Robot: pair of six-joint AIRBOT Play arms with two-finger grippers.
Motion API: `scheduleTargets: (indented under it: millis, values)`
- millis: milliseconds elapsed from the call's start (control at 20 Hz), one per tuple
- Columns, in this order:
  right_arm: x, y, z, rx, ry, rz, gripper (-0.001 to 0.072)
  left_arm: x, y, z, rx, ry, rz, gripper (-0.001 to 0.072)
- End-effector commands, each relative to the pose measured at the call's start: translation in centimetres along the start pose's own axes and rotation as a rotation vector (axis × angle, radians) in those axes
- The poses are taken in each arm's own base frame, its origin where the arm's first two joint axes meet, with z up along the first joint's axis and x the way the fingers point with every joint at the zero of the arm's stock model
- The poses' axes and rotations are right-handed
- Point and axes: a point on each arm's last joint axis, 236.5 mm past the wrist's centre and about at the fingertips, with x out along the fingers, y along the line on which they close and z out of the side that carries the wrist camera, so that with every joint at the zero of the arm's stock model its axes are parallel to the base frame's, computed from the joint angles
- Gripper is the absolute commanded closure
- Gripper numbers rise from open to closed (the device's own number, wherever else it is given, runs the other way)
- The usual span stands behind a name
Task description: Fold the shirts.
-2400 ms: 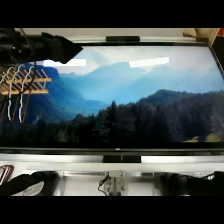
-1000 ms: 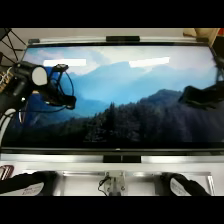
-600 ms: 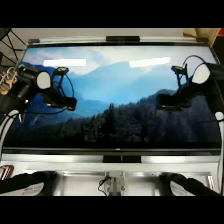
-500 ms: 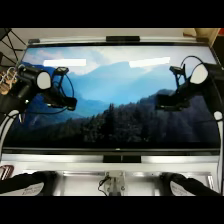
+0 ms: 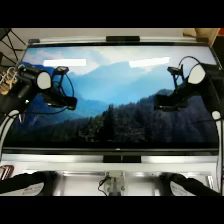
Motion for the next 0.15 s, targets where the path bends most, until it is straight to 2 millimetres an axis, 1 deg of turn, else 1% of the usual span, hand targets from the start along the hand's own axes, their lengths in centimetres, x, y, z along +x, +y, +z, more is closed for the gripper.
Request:
scheduleTargets:
  millis: [0,100]
  values:
    - [0.02,0.04,-0.03,-0.002,0.001,0.000,0.0204,0.02,-0.06,0.12,0.001,-0.005,-0.001,0.0078]
    - [0.02,0.04,-0.03,-0.002,0.001,0.000,0.0204,0.02,-0.06,0.12,0.001,-0.005,-0.001,0.0078]
